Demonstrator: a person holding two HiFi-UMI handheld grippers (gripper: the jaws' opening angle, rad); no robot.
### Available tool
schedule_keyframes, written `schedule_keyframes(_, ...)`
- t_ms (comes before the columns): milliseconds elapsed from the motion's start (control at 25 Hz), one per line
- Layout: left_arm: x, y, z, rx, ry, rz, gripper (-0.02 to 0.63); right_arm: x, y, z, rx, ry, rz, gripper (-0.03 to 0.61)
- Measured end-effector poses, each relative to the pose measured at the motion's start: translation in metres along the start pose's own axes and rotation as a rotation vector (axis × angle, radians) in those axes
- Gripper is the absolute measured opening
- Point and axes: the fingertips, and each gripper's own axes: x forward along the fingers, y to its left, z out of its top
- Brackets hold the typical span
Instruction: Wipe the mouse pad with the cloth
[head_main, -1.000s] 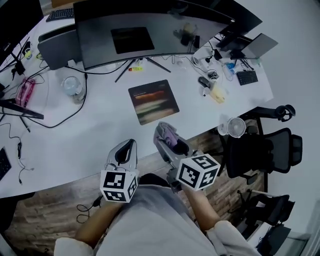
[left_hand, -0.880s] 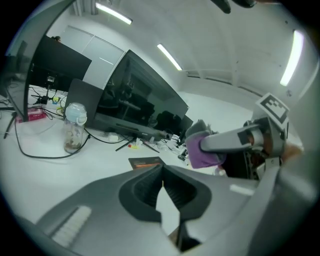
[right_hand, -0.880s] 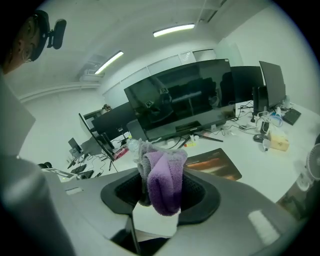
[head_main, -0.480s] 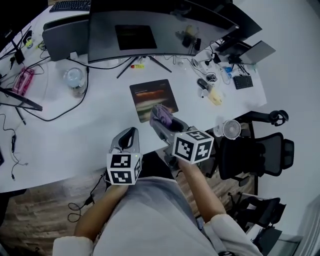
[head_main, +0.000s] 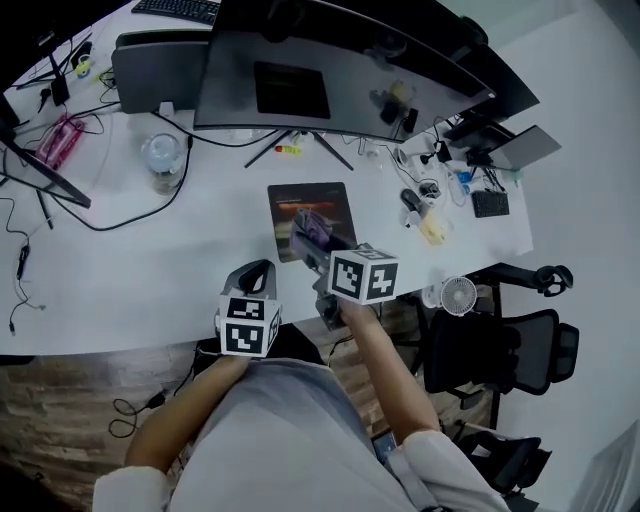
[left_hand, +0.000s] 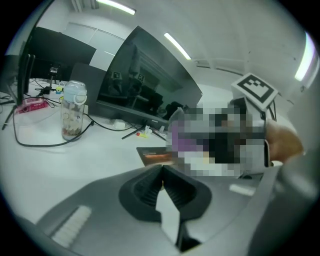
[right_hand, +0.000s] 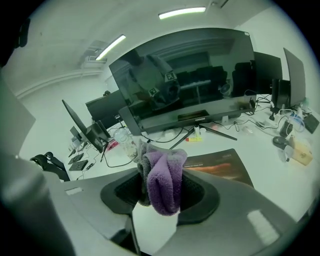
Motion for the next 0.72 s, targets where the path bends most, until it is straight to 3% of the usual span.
schedule_keyframes(400,0.048,-0.003,-0.003,0.036,0.077,0.059,0.0,0.052,-0.033,0.007,-0.004,0.107,0.042,0.189)
schedule_keyframes(720,0.096,0.007,-0.007,-0.014,0.124,0.085,0.0,0.095,-0.061,0.015,0.01,0.212,0.1,0.189)
